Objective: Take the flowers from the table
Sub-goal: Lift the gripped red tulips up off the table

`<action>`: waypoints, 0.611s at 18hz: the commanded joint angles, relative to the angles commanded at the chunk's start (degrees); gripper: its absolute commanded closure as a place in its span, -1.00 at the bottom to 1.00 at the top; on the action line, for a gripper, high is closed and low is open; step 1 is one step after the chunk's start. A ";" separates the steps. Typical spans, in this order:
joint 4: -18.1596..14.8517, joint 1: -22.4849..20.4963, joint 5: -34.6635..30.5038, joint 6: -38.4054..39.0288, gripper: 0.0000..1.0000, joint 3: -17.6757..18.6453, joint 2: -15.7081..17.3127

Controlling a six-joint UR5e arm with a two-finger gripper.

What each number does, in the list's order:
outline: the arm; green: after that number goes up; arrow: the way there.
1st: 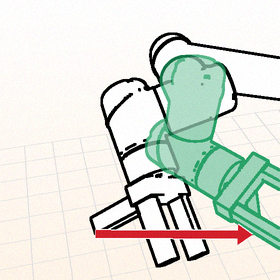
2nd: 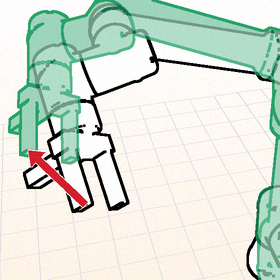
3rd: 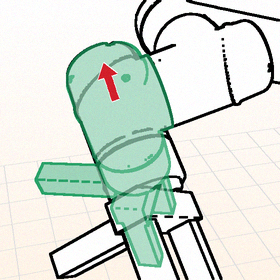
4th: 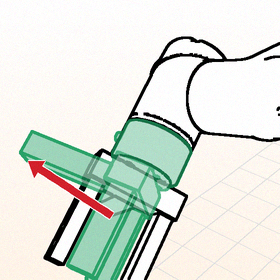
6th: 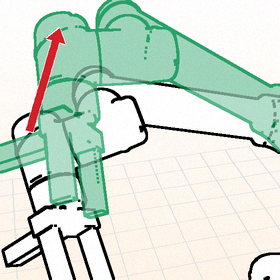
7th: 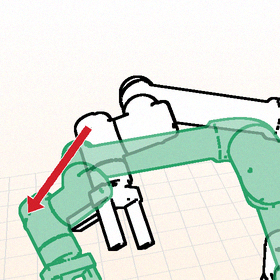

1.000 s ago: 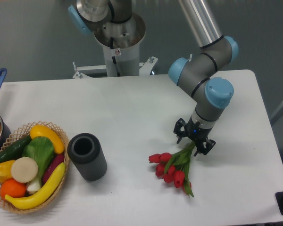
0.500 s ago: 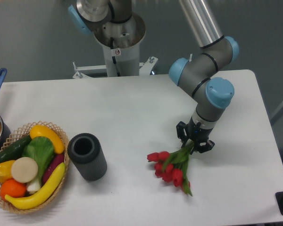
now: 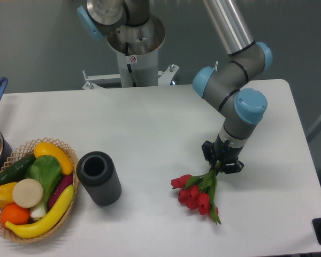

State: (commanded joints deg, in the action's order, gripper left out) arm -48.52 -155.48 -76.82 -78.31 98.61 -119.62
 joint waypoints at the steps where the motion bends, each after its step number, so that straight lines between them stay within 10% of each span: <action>1: 0.09 -0.18 0.09 0.00 0.52 -0.52 0.18; 11: -0.26 -1.23 14.31 2.98 0.52 -4.39 6.76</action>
State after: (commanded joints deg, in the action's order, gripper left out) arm -48.78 -156.71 -62.51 -75.33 94.22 -112.86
